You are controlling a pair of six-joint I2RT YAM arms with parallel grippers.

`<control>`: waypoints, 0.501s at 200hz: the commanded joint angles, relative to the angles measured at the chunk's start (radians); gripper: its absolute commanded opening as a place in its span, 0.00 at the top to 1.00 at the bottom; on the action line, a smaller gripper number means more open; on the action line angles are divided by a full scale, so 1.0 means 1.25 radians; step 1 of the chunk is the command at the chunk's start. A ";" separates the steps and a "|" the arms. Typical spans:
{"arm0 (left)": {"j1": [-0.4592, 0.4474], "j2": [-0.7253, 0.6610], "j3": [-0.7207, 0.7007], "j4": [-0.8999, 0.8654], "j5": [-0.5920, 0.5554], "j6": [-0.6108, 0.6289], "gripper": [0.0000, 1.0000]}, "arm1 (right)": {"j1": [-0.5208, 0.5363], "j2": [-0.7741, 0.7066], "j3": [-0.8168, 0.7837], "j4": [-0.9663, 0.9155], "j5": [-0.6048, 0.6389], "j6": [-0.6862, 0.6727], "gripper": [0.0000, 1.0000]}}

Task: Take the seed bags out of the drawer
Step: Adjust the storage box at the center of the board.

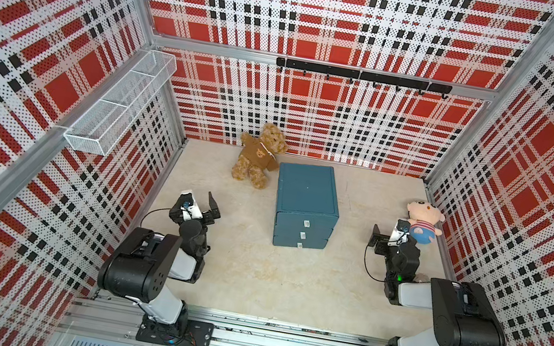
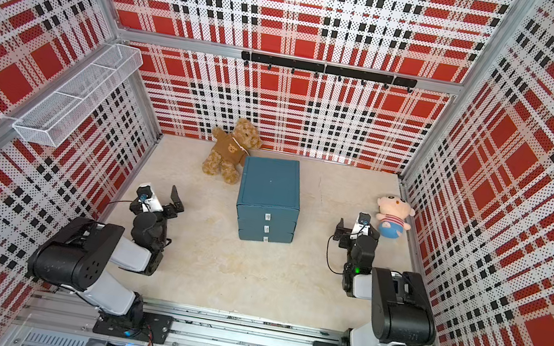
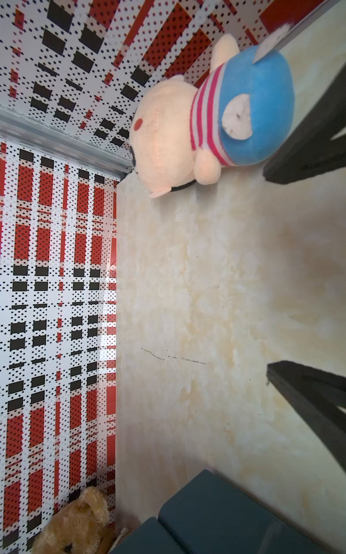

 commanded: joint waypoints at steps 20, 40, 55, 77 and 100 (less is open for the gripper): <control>0.001 0.005 0.008 -0.005 -0.004 0.003 0.01 | -0.005 -0.008 -0.002 0.009 0.002 0.002 0.00; 0.001 0.005 0.008 -0.005 -0.003 0.003 0.01 | -0.005 -0.008 -0.002 0.010 0.002 0.002 0.00; 0.001 0.005 0.008 -0.005 -0.004 0.004 0.01 | -0.005 -0.007 0.000 0.009 0.002 0.001 0.00; 0.001 0.006 0.010 -0.005 -0.004 0.004 0.01 | -0.005 -0.007 -0.001 0.008 0.002 0.002 0.00; 0.007 0.005 0.008 -0.005 0.011 -0.001 0.01 | -0.005 -0.007 -0.001 0.009 0.000 0.001 0.00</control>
